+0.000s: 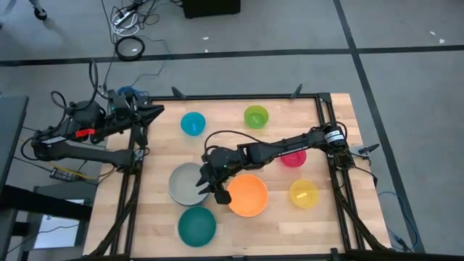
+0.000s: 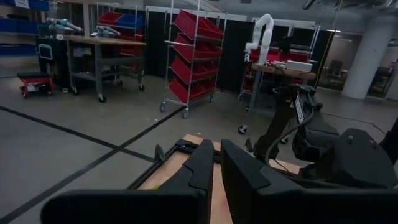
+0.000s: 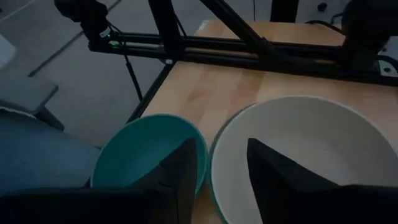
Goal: Nest bowls inside each other
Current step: Stack the orange bowl on top of the gray bowl
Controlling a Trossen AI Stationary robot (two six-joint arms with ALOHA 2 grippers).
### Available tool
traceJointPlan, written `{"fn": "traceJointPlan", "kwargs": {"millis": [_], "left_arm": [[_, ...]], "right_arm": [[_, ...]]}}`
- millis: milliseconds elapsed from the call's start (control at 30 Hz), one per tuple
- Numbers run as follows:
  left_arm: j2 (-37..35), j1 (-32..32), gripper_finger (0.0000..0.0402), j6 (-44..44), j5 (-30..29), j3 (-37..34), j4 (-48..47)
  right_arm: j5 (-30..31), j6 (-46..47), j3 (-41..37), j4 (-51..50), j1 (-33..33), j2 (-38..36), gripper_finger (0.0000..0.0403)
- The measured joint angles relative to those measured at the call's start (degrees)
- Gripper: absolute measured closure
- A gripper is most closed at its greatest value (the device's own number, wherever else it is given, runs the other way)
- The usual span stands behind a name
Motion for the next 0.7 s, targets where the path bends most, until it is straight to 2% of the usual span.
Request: {"fn": "traceJointPlan", "kwargs": {"millis": [100, 167, 333, 433, 567, 700], "left_arm": [[0.0, 0.0, 0.0362, 0.0, 0.0, 0.0, -0.27], [0.0, 0.0, 0.0362, -0.33, 0.01, 0.0, -1.16], [0.0, 0.0, 0.0362, -3.81, 0.36, 0.0, -7.87], [0.06, 0.0, 0.0362, -6.76, 2.56, 0.0, -13.82], [1.04, -0.01, 0.0362, -10.91, 5.47, 0.0, -20.84], [2.66, -0.02, 0.0362, -13.16, 8.04, 0.0, -24.01]], "right_arm": [[1.49, -0.56, 0.02, -3.15, -0.26, -0.26, 0.0275], [3.22, -0.99, 0.02, -9.12, -0.66, -1.21, 0.0276], [10.23, 1.43, 0.02, -31.28, -1.8, -5.34, 0.0277], [14.11, 4.33, 0.02, -43.65, -1.99, -7.41, 0.0277], [14.84, 8.65, 0.02, -54.43, -2.01, -8.85, 0.0273], [14.83, 10.59, -0.16, -58.92, -0.92, -8.85, 0.0262]]}}
